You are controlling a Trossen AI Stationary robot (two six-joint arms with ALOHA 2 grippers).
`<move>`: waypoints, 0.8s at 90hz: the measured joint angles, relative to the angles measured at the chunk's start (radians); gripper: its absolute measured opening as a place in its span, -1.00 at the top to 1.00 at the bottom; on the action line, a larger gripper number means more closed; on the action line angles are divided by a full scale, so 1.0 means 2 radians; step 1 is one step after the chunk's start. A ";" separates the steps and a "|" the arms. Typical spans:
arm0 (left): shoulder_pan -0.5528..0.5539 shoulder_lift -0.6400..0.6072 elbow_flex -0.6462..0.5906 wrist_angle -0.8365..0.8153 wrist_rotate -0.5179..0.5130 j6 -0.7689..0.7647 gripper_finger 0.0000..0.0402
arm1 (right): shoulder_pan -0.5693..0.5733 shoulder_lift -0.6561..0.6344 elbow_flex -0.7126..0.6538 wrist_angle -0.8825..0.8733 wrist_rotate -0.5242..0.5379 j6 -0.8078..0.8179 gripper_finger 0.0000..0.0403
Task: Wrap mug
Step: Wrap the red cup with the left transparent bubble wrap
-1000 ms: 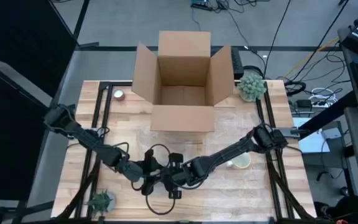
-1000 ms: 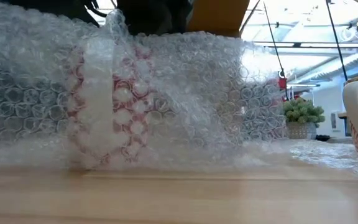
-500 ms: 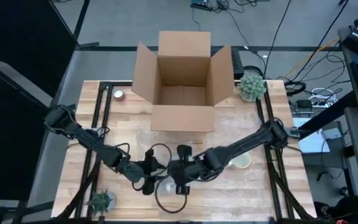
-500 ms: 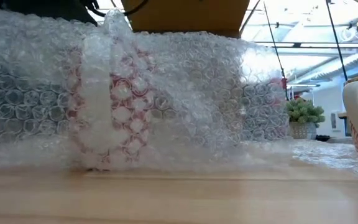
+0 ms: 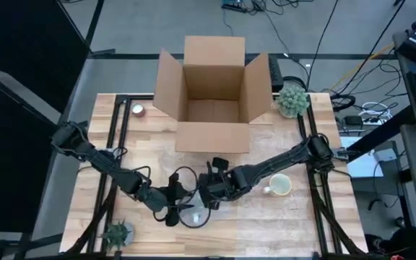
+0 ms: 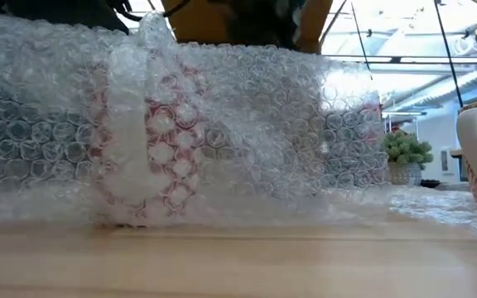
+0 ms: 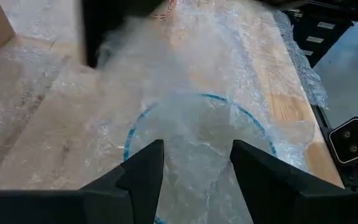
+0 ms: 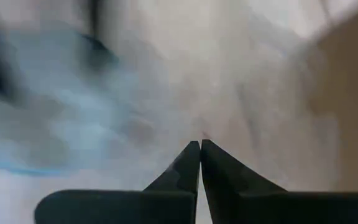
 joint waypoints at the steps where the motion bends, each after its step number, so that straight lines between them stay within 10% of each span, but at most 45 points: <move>1: 0.000 0.000 0.000 0.000 0.000 0.000 0.10 | 0.002 -0.001 0.000 0.007 -0.001 -0.001 1.00; 72: -0.003 -0.059 0.030 -0.067 0.016 -0.007 0.10 | 0.006 0.067 0.001 0.100 -0.062 0.001 1.00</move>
